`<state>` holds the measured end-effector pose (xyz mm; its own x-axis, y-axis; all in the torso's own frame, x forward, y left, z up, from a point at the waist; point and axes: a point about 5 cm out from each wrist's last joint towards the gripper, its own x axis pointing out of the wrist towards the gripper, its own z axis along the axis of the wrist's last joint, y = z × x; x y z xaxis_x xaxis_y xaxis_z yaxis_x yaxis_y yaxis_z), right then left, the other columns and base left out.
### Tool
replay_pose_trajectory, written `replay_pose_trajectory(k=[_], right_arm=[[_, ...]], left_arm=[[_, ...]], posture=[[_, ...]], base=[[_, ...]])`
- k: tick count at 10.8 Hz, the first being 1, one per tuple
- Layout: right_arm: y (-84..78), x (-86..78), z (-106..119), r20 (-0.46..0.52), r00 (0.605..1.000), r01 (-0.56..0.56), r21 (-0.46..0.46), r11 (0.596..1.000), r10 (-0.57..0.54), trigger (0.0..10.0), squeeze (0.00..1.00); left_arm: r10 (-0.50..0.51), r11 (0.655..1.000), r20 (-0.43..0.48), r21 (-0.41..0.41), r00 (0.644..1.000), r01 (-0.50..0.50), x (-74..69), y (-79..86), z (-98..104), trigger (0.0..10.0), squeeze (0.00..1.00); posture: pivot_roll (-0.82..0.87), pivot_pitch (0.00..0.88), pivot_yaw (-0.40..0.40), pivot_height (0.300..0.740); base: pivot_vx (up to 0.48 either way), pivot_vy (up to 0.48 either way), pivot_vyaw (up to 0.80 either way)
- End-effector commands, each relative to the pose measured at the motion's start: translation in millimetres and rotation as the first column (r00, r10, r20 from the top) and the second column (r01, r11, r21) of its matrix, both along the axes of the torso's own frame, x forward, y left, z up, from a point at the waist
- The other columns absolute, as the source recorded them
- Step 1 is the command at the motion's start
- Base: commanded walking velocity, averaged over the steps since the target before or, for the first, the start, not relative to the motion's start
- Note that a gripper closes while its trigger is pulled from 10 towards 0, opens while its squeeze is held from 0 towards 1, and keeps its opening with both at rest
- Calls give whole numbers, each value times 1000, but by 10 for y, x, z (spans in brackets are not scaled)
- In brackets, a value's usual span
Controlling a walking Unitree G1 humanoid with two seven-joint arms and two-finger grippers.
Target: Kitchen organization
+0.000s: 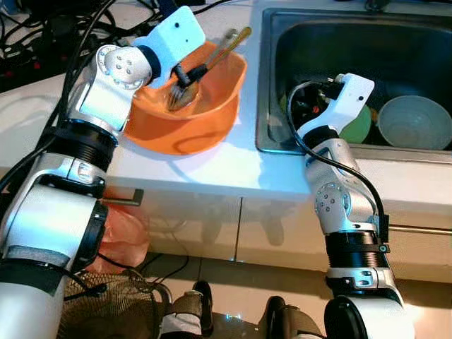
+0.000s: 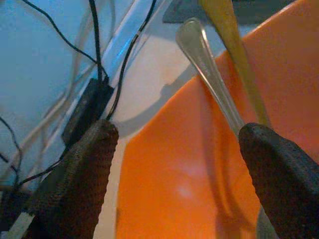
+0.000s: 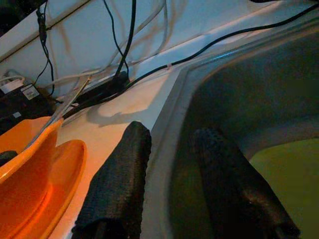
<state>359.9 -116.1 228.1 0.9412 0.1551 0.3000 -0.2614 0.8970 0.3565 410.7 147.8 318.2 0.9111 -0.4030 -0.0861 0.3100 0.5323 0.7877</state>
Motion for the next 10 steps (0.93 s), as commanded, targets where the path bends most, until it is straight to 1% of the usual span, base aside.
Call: replay_pose_trajectory(k=[1, 3, 4, 5, 6, 7, 8, 10], right_arm=[[5, -13, -60, -25, 1000, 2, -2, 1000, -2, 10000, 0], [6, -10, -62, -26, 1000, 1, -3, 1000, -2, 10000, 0], [6, -9, -61, -26, 1000, 1, -3, 1000, -1, 10000, 0], [7, -8, -61, -25, 1000, 1, -2, 1000, -1, 10000, 0], [9, -7, -59, -24, 1000, 1, -2, 1000, -1, 10000, 0], [8, -8, -59, -24, 1000, 1, -2, 1000, -1, 10000, 0], [8, -8, -55, -23, 1000, 2, -2, 1000, -2, 10000, 0], [11, -6, -55, -23, 1000, 2, -1, 1000, -2, 10000, 0]], left_arm=[[70, 996, -103, 58, 992, -64, 30, 126, -268, 10000, 0], [168, 983, -79, 94, 983, -160, 52, 245, -261, 10000, 0], [197, 977, -76, 98, 977, -189, 57, 289, -256, 10000, 0], [238, 964, -44, 133, 970, -230, 62, 339, -229, 10000, 0], [259, 957, -20, 140, 966, -253, 66, 365, -199, 10000, 0], [247, 962, -5, 120, 969, -245, 65, 345, -159, 10000, 0], [195, 980, 23, 32, 981, -195, 50, 261, -46, 10000, 0], [172, 984, 43, -61, 984, -169, 38, 225, 53, 10000, 0]], posture=[[99, 238, 85, 740], [100, 237, 84, 740], [101, 236, 84, 740], [100, 234, 84, 740], [100, 234, 84, 740], [100, 233, 84, 740], [100, 233, 84, 740], [104, 233, 86, 740]], base=[[0, 0, 0], [0, 0, 0], [0, 0, 0], [0, 0, 0], [0, 0, 0], [0, 0, 0], [0, 0, 0], [0, 0, 0]])
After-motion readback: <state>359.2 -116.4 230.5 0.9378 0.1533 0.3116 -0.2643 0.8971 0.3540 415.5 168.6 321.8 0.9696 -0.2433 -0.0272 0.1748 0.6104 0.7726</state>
